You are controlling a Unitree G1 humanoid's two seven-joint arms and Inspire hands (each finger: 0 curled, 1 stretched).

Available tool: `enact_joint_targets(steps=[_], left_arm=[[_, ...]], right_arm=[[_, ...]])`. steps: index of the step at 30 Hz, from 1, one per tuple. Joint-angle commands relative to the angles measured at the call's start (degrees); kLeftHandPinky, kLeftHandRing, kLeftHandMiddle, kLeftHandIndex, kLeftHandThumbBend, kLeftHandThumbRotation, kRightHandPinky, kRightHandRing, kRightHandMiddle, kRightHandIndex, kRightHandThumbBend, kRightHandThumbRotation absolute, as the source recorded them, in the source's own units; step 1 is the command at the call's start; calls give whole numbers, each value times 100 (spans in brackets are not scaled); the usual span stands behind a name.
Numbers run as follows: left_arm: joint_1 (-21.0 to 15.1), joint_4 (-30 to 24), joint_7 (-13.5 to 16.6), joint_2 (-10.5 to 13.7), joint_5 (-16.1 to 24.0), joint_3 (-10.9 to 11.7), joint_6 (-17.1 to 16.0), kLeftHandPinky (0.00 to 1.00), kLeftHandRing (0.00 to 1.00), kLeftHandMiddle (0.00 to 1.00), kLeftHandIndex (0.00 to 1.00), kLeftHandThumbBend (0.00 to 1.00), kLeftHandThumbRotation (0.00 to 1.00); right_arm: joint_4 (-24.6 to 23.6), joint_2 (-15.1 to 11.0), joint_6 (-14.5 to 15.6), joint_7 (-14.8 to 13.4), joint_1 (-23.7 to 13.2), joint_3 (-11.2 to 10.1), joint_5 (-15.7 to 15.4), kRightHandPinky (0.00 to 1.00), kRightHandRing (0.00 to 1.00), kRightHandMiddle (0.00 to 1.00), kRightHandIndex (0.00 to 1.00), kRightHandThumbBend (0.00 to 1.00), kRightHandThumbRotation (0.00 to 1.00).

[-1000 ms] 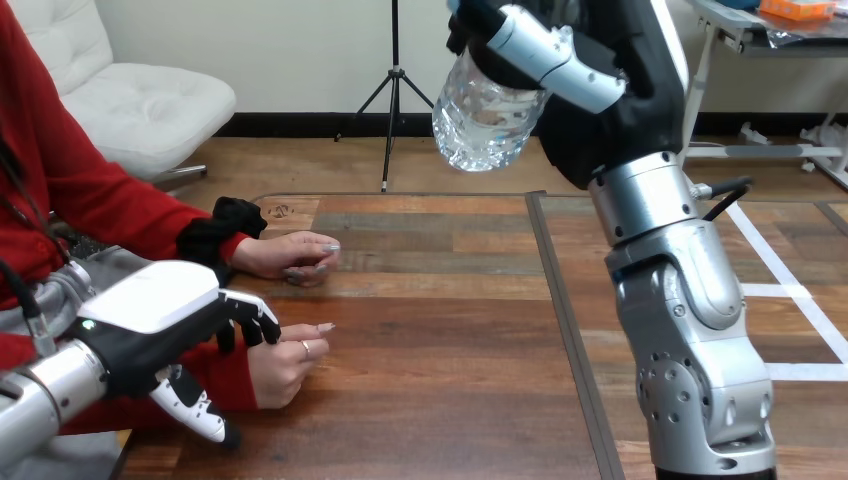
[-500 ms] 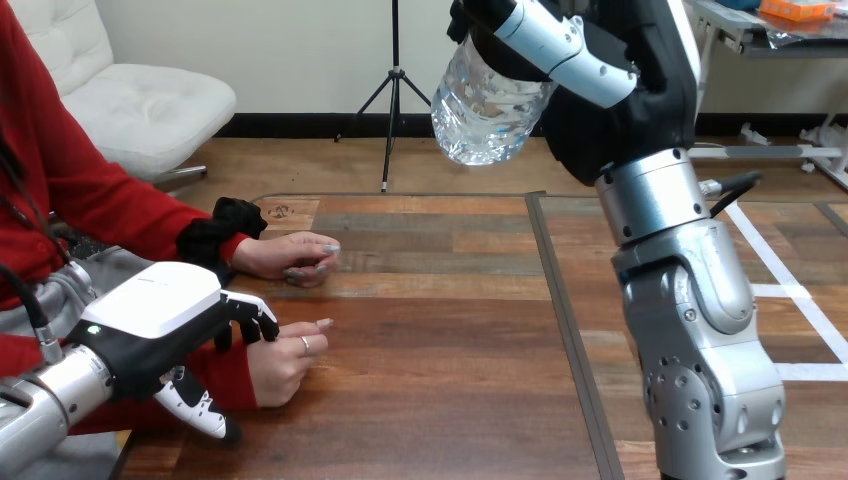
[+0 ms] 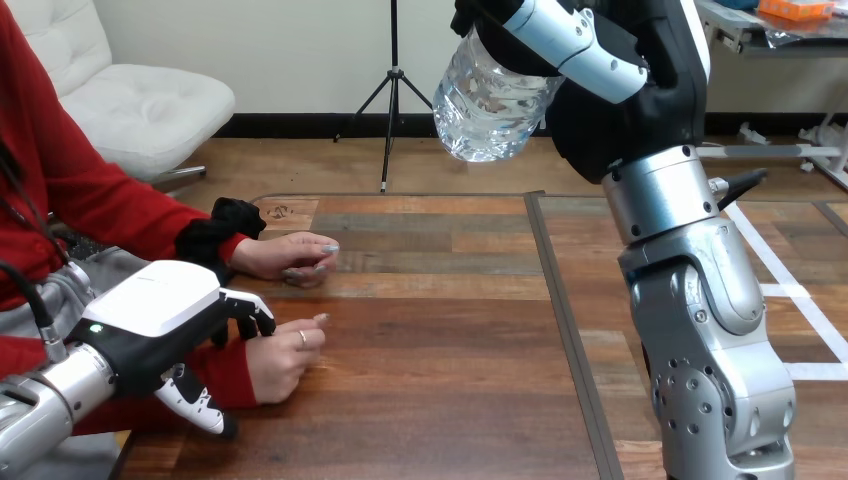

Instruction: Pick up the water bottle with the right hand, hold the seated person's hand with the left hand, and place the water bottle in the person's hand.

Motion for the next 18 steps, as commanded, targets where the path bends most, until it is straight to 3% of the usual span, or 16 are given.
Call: enact_joint_targets(steps=[1, 18], left_arm=[[-54, 358, -37, 47, 268, -292, 262, 58, 63, 69, 71, 100, 19], [-161, 656, 302, -59, 331, -539, 670, 61, 68, 75, 77, 100, 22]], right_arm=[[-319, -47, -42, 11, -184, -93, 116, 27, 33, 42, 42, 76, 0], [-439, -109, 26, 59, -96, -97, 161, 26, 32, 41, 41, 75, 0]])
